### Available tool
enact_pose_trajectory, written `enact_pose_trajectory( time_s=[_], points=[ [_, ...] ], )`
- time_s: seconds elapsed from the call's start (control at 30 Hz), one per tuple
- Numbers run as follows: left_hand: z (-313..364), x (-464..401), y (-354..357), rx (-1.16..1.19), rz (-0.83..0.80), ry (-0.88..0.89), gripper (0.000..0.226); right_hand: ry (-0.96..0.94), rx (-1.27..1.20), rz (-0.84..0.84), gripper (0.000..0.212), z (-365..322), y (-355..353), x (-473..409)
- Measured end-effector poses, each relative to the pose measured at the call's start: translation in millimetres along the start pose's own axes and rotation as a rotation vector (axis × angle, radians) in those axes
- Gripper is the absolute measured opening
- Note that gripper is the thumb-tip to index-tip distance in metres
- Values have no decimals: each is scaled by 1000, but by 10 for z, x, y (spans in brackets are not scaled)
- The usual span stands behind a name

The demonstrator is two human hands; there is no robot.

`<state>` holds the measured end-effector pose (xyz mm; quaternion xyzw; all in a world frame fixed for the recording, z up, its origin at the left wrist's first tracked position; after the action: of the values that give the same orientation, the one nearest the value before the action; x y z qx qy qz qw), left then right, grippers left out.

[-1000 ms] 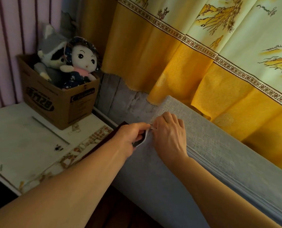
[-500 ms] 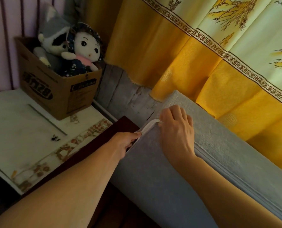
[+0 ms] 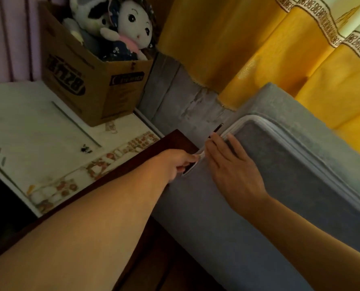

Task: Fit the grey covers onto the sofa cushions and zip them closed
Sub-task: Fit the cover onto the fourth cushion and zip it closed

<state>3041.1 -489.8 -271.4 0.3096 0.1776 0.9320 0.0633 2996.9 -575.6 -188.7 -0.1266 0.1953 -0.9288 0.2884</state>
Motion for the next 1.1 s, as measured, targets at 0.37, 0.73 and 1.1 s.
enact_pose_trajectory(
  time_s=[0.37, 0.73, 1.1],
  points=[
    [-746, -799, -204, 5, 19, -129, 25, -110, 16, -53, 65, -621, 509, -184],
    [-646, -970, -226, -176, 358, -11, 17, -71, -174, -1, 55, -379, 249, -204],
    [485, 351, 444, -104, 94, 466, 30, 463, -587, 412, 65, 445, -274, 301]
  ],
)
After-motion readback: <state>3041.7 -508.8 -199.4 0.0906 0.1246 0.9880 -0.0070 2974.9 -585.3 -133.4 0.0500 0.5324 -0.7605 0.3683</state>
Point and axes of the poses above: each hand's wrist, its own x-axis away from the middle knuckle, its own y-axis out of the palm, z = x × y, the point moved 5 cm from there along -x, towards the middle knuckle, and after that the axes turned 2 degrees about -x, right-handed, at the moved point
